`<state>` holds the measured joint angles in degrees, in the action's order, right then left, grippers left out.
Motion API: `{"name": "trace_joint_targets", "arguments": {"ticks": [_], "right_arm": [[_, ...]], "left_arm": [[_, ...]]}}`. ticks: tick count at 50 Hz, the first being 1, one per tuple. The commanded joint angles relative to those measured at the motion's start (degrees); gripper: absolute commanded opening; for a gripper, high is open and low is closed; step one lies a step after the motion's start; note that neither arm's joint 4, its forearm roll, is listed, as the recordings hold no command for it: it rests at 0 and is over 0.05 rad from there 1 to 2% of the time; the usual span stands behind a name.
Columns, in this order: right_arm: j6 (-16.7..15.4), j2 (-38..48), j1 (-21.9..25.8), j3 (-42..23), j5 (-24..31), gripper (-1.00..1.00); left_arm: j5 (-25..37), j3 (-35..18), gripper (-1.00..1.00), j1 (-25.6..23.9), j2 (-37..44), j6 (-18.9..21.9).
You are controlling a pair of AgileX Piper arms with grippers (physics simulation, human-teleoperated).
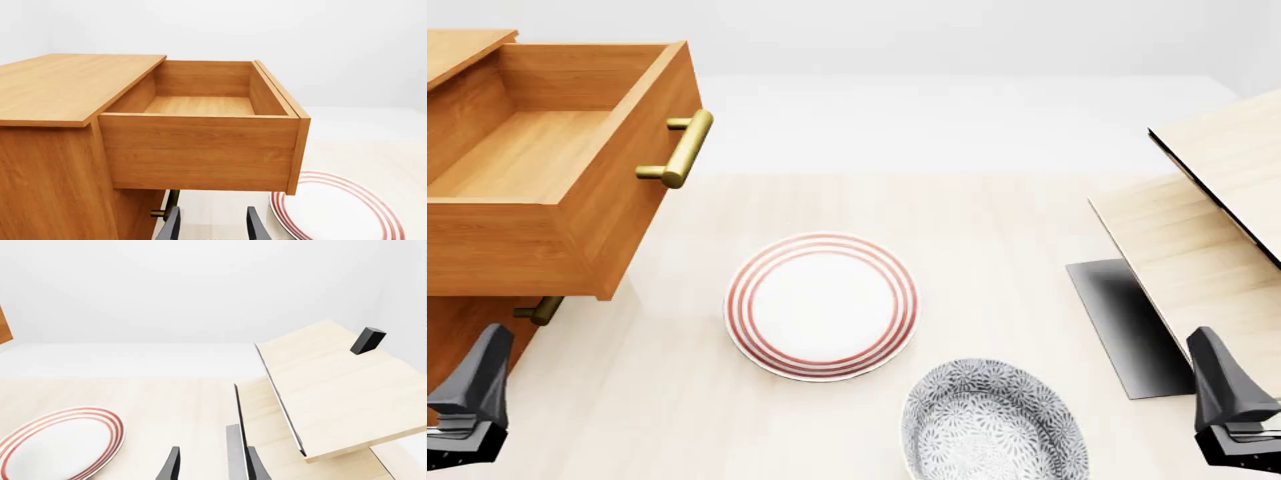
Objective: Close the top drawer of the cabinet.
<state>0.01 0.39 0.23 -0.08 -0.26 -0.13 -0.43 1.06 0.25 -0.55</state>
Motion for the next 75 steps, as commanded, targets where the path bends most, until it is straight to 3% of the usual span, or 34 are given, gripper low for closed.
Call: {"name": "trace_joint_targets", "arguments": {"ticks": [1,21,25,27,28,43,46,47,56,75], "right_arm": [[0.0,0.1,-0.2,-0.1,0.0,1.0],[0.1,1.6,0.2,-0.2,-1.3,1.0],[-1.7,0.7,0.2,-0.3,-0.8,1.0],[1.0,2.1,-0.1,-0.2,-1.5,1.0],[-1.0,1.2,0.2,-0.3,-1.1,1.0],[-0.2,1.2,0.1,-0.2,-1.0,1.0],[-0.2,1.0,0.1,-0.2,-0.8,1.0],[-0.2,0.7,0.1,-0.3,-0.4,1.0],[-0.2,0.7,0.1,-0.3,-0.4,1.0],[-0.2,0.7,0.1,-0.4,-0.3,1.0]], "left_arm": [[0.0,0.2,1.0,-1.0,0.2,0.6],[-0.1,0.2,1.0,-1.1,-0.1,1.8],[-0.2,0.2,1.0,-0.8,-0.1,2.2],[-0.3,0.3,1.0,-0.5,0.0,2.3],[-0.2,0.3,1.0,-0.5,0.0,2.4],[-1.0,0.3,1.0,-0.8,-0.2,10.6],[-0.6,0.0,1.0,0.1,-0.2,10.0],[10.5,-19.7,1.0,-14.6,2.3,7.8],[9.0,-21.6,1.0,-17.9,4.7,8.7],[3.8,-20.4,1.0,-22.5,9.5,9.2]]}}
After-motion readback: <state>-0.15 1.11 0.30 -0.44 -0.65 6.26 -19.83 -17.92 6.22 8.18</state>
